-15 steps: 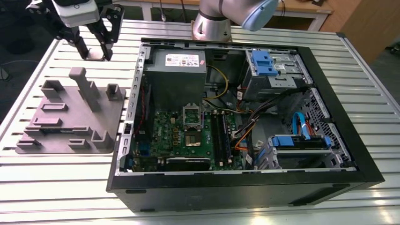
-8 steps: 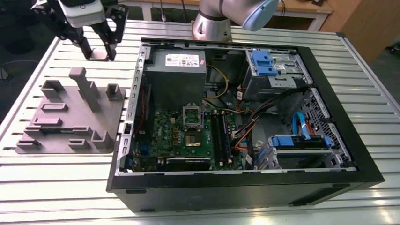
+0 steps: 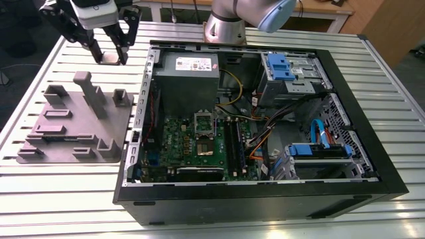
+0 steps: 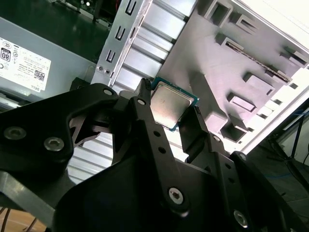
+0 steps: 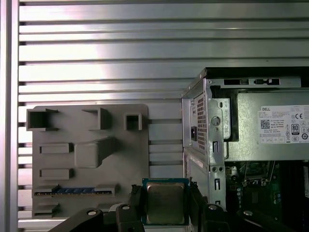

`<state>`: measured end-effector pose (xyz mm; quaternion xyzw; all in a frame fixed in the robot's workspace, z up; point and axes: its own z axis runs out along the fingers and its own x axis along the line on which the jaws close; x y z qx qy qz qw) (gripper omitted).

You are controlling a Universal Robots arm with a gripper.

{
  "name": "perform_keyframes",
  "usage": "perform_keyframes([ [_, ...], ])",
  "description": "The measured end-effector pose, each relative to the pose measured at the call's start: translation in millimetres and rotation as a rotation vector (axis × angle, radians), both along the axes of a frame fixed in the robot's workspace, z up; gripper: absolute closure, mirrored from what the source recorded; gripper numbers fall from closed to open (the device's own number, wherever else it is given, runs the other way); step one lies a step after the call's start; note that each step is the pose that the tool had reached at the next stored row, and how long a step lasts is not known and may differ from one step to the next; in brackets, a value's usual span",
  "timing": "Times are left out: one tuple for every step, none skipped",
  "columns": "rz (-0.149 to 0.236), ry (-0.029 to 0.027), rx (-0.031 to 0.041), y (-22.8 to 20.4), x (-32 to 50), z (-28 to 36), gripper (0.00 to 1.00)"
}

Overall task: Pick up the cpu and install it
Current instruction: 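Pick up the cpu and move it towards the insertion slot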

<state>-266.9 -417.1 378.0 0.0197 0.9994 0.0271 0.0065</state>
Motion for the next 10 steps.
perform_keyframes([
  [0.000,0.0000,0.0000,0.0,1.0,0.0,0.53],
  [0.000,0.0001,-0.0001,0.0,2.0,0.0,0.53],
  [0.000,0.0000,0.0000,0.0,3.1,0.0,0.53],
  [0.000,0.0000,0.0000,0.0,3.9,0.0,0.53],
  [0.000,0.0000,0.0000,0.0,4.8,0.0,0.53],
  [0.000,0.0000,0.0001,0.0,6.0,0.0,0.53],
  [0.000,0.0000,0.0000,0.0,7.4,0.0,0.53],
  [0.000,0.0000,0.0000,0.0,8.9,0.0,0.53],
  [0.000,0.0000,0.0000,0.0,10.6,0.0,0.53],
  [0.000,0.0001,0.0000,0.0,12.8,0.0,0.53],
])
